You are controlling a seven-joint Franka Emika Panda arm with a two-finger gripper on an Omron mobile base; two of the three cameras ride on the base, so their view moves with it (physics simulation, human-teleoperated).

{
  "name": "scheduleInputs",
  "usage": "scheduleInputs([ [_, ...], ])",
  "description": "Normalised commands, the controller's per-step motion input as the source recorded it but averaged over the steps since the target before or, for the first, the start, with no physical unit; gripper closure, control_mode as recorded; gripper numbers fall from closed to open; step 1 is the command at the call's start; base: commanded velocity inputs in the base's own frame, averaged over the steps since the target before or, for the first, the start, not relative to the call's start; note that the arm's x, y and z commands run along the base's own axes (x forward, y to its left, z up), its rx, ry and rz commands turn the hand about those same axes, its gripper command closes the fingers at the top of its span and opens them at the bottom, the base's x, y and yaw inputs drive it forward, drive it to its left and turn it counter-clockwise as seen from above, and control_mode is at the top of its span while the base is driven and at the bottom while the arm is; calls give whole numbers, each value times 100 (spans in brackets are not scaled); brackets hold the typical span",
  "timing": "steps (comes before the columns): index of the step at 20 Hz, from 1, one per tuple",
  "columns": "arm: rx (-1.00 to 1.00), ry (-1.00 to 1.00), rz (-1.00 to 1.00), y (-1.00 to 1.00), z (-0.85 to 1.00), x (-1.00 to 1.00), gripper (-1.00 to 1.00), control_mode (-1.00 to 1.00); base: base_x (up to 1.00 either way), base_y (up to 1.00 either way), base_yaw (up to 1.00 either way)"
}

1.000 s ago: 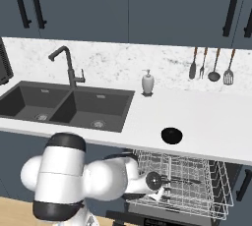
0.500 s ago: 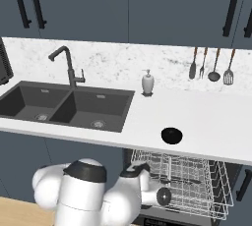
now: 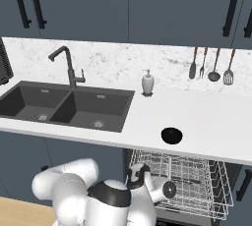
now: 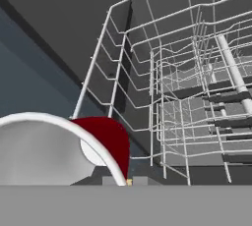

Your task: Pick up the cup and bowl from the counter, place them in the dishwasher, and close the dishwasher door.

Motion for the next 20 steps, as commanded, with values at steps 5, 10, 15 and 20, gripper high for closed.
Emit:
scheduleInputs([
  [5, 0, 0, 0, -30, -37, 36, 100, -100, 0, 0, 0],
  [10, 0, 4, 0, -15, -40, 40, 100, -100, 0, 0, 0],
  [15, 0, 15, 0, -11, -41, 41, 100, -100, 0, 0, 0],
  [20, 0, 12, 0, -20, -10, 41, 100, -100, 0, 0, 0],
])
